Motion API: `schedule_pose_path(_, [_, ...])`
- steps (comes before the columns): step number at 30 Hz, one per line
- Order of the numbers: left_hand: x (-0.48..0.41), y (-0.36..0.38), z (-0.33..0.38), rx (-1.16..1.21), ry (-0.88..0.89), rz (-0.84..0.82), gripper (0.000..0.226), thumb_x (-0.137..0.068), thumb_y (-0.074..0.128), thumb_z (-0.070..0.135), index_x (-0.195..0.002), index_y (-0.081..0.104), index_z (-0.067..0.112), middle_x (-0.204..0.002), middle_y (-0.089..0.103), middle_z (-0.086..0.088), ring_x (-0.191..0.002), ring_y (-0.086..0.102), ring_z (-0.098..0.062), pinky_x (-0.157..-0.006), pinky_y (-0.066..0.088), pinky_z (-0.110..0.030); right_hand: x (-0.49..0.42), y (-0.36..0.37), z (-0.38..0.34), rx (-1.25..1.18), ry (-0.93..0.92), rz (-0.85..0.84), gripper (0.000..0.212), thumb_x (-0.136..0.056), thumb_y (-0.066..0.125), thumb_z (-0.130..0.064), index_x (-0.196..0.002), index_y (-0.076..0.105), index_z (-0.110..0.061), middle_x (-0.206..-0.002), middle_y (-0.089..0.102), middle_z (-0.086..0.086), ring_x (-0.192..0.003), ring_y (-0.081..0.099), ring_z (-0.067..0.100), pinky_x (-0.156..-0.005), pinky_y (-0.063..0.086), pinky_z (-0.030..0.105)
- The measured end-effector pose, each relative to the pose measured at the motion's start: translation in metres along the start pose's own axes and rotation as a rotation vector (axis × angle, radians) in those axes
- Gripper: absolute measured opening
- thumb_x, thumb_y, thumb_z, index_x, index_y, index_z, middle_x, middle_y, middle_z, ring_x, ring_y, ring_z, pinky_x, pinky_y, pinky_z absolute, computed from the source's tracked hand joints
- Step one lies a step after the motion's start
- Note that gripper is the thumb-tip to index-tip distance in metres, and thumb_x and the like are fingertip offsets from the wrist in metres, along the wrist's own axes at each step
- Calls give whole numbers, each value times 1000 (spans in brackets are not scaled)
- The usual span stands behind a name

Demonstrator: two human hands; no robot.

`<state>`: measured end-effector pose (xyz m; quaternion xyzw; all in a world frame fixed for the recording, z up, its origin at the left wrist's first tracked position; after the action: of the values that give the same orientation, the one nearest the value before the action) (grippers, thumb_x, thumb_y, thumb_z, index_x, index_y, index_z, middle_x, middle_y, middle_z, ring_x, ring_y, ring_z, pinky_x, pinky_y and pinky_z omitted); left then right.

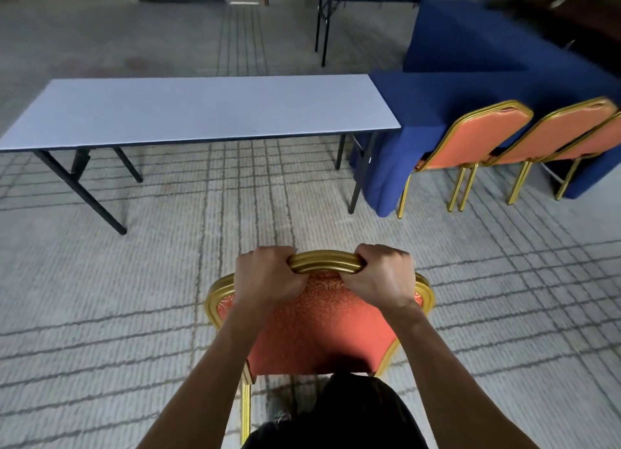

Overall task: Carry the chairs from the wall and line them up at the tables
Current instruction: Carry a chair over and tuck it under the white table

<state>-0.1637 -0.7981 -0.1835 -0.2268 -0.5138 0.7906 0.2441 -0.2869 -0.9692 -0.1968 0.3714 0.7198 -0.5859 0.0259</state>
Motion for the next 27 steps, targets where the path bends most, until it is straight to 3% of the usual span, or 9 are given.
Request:
schedule_pose_path(7, [-122,24,-1,-23,16,25,37,-74,62,46,-52,40,25,-52,52,6,-55,56,-21,-56,42,-30,-104,58,40,17,-7,-11,28,-56,73,-33,-53,52,-16,-46,48,-3,-40,46,24,-48,29,22])
schedule_pose_path(15, [-260,57,12,-34,-33,21,30,-72,63,45,-60,57,18,-53,55,5,-53,55,-19,-56,45,-31,-225,123,100,-21,-4,-89,36,-57,77,-38,-52,47,-18,-44,41,-6,-41,32,16,-50,23,21])
schedule_pose_path(20, [-324,65,25,-26,-46,66,35,-76,67,45,-57,54,19,-48,48,7,-48,49,-16,-50,30,-27,-293,150,129,-74,-29,-157,36,-59,78,-37,-52,48,-18,-44,42,-7,-39,39,17,-48,28,23])
schedule_pose_path(23, [-362,72,26,-27,-38,60,35,-77,70,39,-56,48,21,-47,41,10,-47,43,-13,-52,29,-27,-325,166,144,-111,-25,-165,34,-60,76,-36,-52,48,-18,-45,43,-6,-41,42,17,-45,34,24])
schedule_pose_path(27, [-409,82,23,-16,-19,62,33,-76,70,38,-57,50,21,-47,42,11,-45,43,-11,-50,27,-23,-367,187,158,-82,-43,-172,38,-61,78,-34,-52,46,-17,-44,40,-6,-41,40,17,-48,26,23])
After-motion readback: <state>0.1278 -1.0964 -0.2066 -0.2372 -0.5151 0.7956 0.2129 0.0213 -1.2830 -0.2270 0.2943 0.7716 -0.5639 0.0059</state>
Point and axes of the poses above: each hand's wrist, its own x-axis away from the middle knuckle, its own y-axis out of the palm, z = x × y, the point moved 2 cm from there along -x, towards the middle knuckle
